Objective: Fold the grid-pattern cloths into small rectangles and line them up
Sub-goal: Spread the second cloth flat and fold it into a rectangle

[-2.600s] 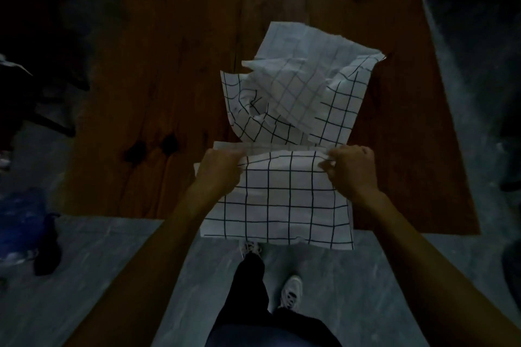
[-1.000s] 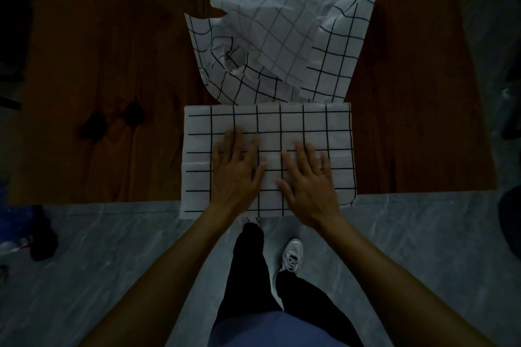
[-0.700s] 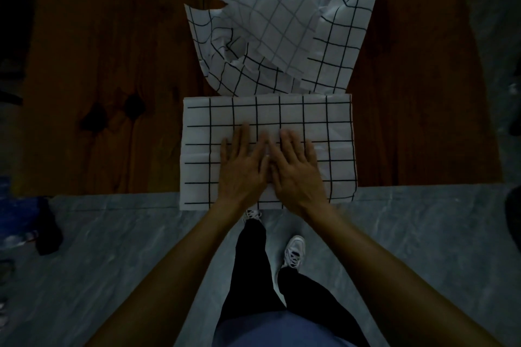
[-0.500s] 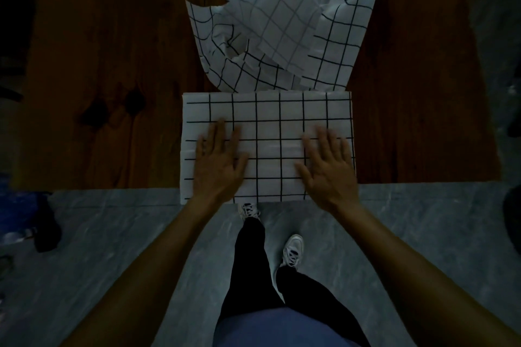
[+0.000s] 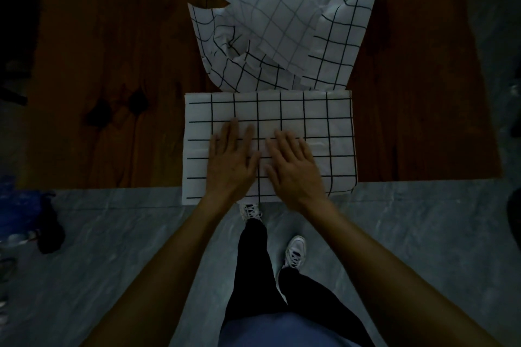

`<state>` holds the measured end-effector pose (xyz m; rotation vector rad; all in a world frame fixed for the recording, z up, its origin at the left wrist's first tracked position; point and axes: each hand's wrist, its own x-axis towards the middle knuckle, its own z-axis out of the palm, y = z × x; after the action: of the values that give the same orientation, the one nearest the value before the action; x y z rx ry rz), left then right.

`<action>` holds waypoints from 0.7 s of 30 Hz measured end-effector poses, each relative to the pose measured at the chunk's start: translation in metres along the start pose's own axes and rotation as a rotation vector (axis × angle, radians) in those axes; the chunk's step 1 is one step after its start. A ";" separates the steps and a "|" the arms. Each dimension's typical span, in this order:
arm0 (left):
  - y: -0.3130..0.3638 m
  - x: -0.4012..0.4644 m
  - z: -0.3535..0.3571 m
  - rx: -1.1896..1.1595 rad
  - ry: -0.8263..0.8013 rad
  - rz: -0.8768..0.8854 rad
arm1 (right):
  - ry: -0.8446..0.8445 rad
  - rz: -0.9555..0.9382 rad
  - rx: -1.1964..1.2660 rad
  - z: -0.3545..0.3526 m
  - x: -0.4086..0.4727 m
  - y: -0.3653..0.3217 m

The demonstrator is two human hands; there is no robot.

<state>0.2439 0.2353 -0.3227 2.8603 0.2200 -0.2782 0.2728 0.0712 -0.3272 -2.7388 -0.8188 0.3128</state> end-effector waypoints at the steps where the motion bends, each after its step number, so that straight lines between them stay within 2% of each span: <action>1: -0.010 -0.001 0.000 0.014 0.016 -0.001 | -0.001 0.012 -0.033 -0.002 -0.003 0.010; 5: -0.033 -0.004 -0.007 0.032 0.019 -0.013 | -0.005 0.069 -0.078 -0.015 -0.015 0.049; 9: -0.031 -0.003 -0.007 0.056 0.013 -0.028 | -0.017 0.083 -0.061 -0.018 -0.015 0.048; 11: -0.030 -0.005 -0.011 0.048 0.069 -0.033 | 0.007 0.105 0.001 -0.020 -0.015 0.045; 14: -0.024 -0.016 -0.020 0.027 0.141 0.053 | 0.076 0.086 0.048 -0.025 -0.019 0.040; 17: -0.010 -0.032 -0.019 0.055 0.089 0.159 | 0.098 0.010 0.058 -0.026 -0.029 0.027; 21: -0.004 -0.052 -0.002 0.112 0.019 0.210 | 0.036 -0.028 0.047 -0.016 -0.046 0.013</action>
<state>0.1933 0.2330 -0.3107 2.9660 -0.0957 -0.2284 0.2466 0.0314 -0.3101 -2.6791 -0.8285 0.2731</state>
